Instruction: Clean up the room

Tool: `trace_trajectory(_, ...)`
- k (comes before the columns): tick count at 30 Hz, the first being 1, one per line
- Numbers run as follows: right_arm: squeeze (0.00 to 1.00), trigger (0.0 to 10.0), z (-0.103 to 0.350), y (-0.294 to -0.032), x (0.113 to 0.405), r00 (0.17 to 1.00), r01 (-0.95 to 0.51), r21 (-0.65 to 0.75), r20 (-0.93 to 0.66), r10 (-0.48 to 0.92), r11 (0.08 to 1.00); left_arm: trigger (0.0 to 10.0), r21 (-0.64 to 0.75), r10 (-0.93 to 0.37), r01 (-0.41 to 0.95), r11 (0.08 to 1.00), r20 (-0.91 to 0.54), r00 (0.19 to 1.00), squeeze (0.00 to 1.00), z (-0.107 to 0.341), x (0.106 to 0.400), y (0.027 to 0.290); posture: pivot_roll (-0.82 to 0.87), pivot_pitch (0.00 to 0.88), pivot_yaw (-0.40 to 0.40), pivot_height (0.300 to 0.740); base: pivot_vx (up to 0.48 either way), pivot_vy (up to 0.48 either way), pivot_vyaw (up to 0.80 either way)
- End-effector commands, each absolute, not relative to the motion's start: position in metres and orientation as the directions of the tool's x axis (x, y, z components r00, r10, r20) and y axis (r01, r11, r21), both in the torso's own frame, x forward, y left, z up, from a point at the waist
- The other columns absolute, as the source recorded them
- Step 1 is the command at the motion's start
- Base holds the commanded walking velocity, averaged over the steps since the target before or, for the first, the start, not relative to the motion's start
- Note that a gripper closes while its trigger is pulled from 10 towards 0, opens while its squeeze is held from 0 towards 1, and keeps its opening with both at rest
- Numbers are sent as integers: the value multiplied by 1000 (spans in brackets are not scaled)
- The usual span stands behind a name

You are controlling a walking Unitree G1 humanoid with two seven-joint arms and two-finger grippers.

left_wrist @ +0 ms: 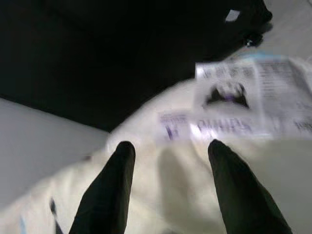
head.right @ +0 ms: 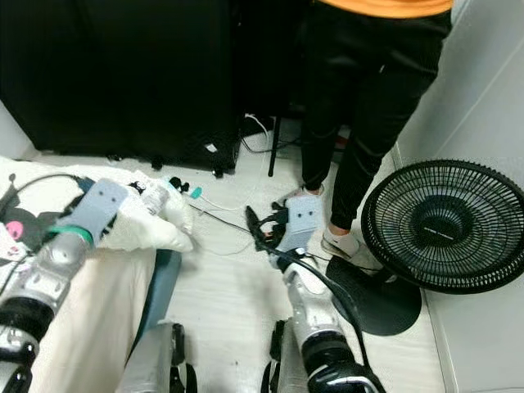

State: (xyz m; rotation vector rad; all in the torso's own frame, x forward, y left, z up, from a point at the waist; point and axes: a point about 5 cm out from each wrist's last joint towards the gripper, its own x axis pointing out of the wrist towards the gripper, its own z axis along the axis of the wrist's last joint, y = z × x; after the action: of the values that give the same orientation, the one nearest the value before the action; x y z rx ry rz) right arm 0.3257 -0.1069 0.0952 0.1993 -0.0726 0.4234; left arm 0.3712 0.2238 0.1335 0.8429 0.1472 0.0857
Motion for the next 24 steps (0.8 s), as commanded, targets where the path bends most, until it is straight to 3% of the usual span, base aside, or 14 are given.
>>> trace_trajectory(1,0,10000,88,-105,319,908,-418,188,91,408,889,10000,787,137,25,617,-138,981,0,127,371,229,54,159,44,615,0,0,0)
trace_trajectory(8,0,10000,68,-104,295,918,-394,227,47,395,890,10000,772,177,28,635,-181,967,0,164,392,239,35,189,67,615,0,0,0)
trace_trajectory(12,0,10000,65,-103,293,919,-390,230,41,392,892,10000,825,215,5,565,-153,965,0,173,395,245,33,200,75,615,0,0,0)
trace_trajectory(15,0,10000,64,-101,290,923,-381,239,40,382,893,10000,888,226,10,459,-128,966,0,182,396,252,32,213,87,615,0,0,0)
trace_trajectory(18,0,10000,64,-102,288,928,-368,249,35,371,896,10000,896,231,51,441,-168,958,0,184,396,259,44,219,91,615,0,0,0)
trace_trajectory(20,0,10000,63,-102,287,929,-365,252,33,369,896,10000,872,253,54,487,-200,947,0,181,394,264,51,221,93,615,0,0,0)
trace_trajectory(22,0,10000,62,-100,286,929,-364,254,28,369,896,10000,738,309,10,675,-295,904,0,168,386,275,52,224,97,615,0,0,0)
trace_trajectory(24,0,10000,62,-100,286,929,-364,254,27,370,896,10000,689,320,-10,725,-323,891,0,163,384,278,52,224,97,615,0,0,0)
